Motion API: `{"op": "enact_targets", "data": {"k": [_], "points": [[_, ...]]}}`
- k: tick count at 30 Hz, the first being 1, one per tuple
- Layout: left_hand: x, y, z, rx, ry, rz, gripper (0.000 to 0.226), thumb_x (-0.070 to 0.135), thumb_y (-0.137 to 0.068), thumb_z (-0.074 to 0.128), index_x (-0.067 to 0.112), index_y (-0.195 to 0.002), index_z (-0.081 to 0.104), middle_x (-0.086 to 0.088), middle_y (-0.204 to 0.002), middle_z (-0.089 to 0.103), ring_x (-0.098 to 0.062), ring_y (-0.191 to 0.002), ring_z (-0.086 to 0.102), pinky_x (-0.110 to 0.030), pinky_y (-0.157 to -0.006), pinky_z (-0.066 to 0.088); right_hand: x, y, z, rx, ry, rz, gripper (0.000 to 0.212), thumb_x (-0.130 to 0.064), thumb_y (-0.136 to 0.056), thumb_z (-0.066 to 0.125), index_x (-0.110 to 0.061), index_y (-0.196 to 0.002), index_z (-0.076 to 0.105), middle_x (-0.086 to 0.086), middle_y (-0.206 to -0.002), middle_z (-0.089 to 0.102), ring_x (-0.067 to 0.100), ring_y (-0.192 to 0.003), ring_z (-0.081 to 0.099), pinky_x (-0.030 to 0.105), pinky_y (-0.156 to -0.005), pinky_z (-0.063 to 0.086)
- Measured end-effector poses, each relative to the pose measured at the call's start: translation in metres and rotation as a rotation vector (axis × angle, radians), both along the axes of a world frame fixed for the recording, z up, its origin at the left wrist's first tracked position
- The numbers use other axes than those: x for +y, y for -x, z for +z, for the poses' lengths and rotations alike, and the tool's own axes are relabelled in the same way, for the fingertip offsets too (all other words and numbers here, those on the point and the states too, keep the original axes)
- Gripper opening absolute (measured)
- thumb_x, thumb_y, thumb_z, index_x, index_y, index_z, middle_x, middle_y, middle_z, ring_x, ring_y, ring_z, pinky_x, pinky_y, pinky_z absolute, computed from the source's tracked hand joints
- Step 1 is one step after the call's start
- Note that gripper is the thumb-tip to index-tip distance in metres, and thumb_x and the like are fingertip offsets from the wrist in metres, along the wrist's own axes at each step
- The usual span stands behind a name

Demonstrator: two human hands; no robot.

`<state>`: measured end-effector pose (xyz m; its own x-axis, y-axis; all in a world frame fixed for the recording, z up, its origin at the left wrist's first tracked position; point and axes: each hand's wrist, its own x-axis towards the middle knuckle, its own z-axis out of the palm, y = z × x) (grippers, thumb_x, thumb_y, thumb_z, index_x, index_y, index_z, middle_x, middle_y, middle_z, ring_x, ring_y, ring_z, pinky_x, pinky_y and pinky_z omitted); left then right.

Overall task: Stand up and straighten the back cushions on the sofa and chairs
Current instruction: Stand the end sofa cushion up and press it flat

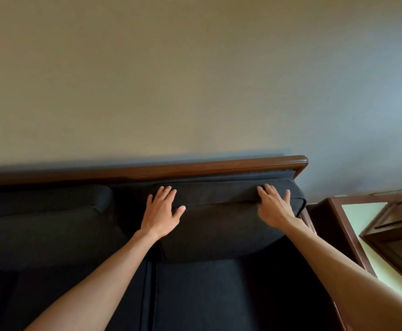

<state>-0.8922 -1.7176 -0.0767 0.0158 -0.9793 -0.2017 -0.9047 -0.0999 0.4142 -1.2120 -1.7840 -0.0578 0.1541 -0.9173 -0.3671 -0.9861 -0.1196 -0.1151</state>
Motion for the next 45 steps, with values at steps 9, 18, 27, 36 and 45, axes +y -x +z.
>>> {"op": "enact_targets", "data": {"k": [9,18,27,36,45], "points": [[0.054,-0.150,0.029,0.083,0.242,0.026,0.059,0.033,-0.088,0.067,0.017,-0.141,0.047,0.000,-0.146,0.047,-0.018,-0.141,0.034,-0.041,-0.117,0.029,0.067,-0.241,0.032,-0.433,0.003,0.251,0.049,-0.010,-0.094,0.049,-0.022,-0.141,0.047,0.003,-0.158,0.028,0.020,-0.148,0.019,0.050,-0.120,0.005],[0.102,-0.380,0.029,-0.172,0.028,0.066,0.092,0.052,-0.073,0.074,0.026,-0.148,0.028,-0.001,-0.155,0.029,-0.021,-0.145,0.025,-0.054,-0.115,0.028,0.105,-0.460,0.025,-0.400,0.052,0.383,0.060,-0.026,-0.095,0.055,-0.024,-0.150,0.031,0.002,-0.160,0.020,0.023,-0.150,0.009,0.052,-0.120,0.005],[0.101,-0.487,0.027,-0.389,-0.099,0.044,0.113,0.041,-0.070,0.082,0.032,-0.154,0.008,-0.002,-0.162,0.011,-0.028,-0.148,0.011,-0.054,-0.111,0.025,0.087,-0.537,0.003,0.001,0.021,0.431,0.112,-0.037,-0.081,0.076,-0.029,-0.155,-0.009,0.007,-0.164,-0.009,0.029,-0.150,-0.010,0.062,-0.115,0.000],[0.090,-0.484,0.021,-0.436,-0.108,0.018,0.119,0.046,-0.057,0.090,0.033,-0.151,0.018,0.000,-0.152,0.031,-0.031,-0.139,0.020,-0.060,-0.103,0.033,0.080,-0.517,0.002,0.043,0.057,0.456,0.110,-0.040,-0.077,0.078,-0.036,-0.153,-0.002,0.011,-0.154,0.025,0.031,-0.147,0.016,0.066,-0.115,0.009],[0.078,-0.444,0.024,-0.381,-0.108,-0.019,0.114,0.048,-0.059,0.088,0.034,-0.149,0.020,0.000,-0.149,0.031,-0.032,-0.137,0.021,-0.060,-0.100,0.035,0.072,-0.477,0.009,0.059,0.040,0.429,0.105,-0.035,-0.080,0.074,-0.038,-0.153,-0.002,0.011,-0.154,0.025,0.031,-0.146,0.018,0.066,-0.113,0.012]]}}
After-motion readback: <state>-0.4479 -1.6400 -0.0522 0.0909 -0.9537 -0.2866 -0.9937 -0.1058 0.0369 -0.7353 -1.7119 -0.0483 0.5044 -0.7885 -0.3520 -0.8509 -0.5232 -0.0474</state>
